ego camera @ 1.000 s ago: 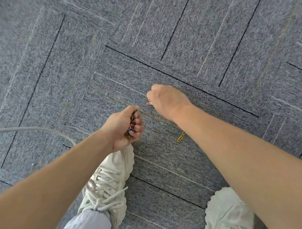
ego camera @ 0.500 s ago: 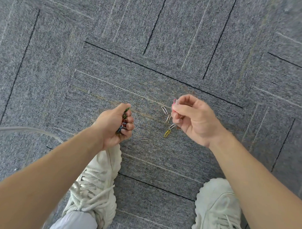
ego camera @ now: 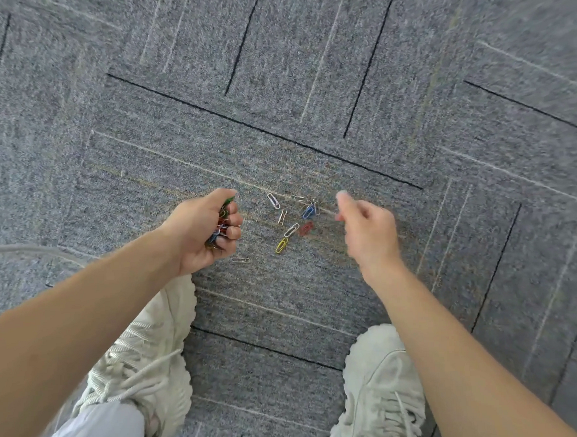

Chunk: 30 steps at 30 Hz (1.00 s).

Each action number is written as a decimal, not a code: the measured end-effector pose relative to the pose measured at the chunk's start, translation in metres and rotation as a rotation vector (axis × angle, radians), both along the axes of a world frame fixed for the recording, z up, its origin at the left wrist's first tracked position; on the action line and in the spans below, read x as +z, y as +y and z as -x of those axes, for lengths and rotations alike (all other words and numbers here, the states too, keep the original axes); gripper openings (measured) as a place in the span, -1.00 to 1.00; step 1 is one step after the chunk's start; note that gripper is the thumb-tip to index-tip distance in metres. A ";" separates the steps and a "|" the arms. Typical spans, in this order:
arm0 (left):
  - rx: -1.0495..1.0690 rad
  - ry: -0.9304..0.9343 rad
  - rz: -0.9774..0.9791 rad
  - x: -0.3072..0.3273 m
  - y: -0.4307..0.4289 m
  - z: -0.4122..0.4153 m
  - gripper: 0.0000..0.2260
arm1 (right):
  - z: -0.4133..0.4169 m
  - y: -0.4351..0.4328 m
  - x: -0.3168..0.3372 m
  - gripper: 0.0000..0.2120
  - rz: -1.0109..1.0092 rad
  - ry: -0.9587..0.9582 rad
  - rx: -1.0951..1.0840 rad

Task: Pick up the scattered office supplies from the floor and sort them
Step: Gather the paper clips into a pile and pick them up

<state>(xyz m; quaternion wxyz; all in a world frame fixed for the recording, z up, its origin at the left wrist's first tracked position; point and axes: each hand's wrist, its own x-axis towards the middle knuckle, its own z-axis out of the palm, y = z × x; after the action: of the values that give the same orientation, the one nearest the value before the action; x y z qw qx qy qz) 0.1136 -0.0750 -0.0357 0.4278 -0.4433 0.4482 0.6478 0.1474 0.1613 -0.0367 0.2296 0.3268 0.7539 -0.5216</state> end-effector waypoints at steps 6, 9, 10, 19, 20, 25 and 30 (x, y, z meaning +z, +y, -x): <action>-0.014 -0.004 -0.010 0.003 0.010 -0.001 -0.69 | -0.012 -0.017 -0.026 -0.60 -0.486 0.331 0.405; -0.002 -0.012 -0.028 0.003 0.009 -0.001 -0.69 | -0.014 -0.021 -0.030 -0.60 -0.534 0.346 0.379; 0.000 -0.013 -0.032 0.003 0.008 -0.001 -0.69 | -0.013 -0.022 -0.030 -0.63 -0.524 0.323 0.344; -0.018 -0.008 -0.007 -0.001 0.006 -0.002 -0.68 | -0.019 -0.024 -0.041 -0.94 -0.615 0.472 0.496; -0.016 -0.010 -0.005 -0.001 0.007 -0.002 -0.68 | -0.019 -0.024 -0.042 -0.91 -0.635 0.451 0.552; -0.003 -0.019 -0.017 -0.001 0.006 -0.001 -0.69 | -0.005 -0.014 -0.019 -0.80 0.020 0.182 0.116; -0.018 -0.015 -0.002 -0.001 0.007 -0.001 -0.69 | -0.010 0.003 -0.001 -0.87 1.089 -0.053 -0.607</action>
<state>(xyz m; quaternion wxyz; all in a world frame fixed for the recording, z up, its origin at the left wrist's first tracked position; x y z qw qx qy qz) 0.1141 -0.0685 -0.0371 0.4373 -0.4435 0.4483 0.6412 0.1571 0.1641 -0.0380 0.2233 0.3752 0.2473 -0.8650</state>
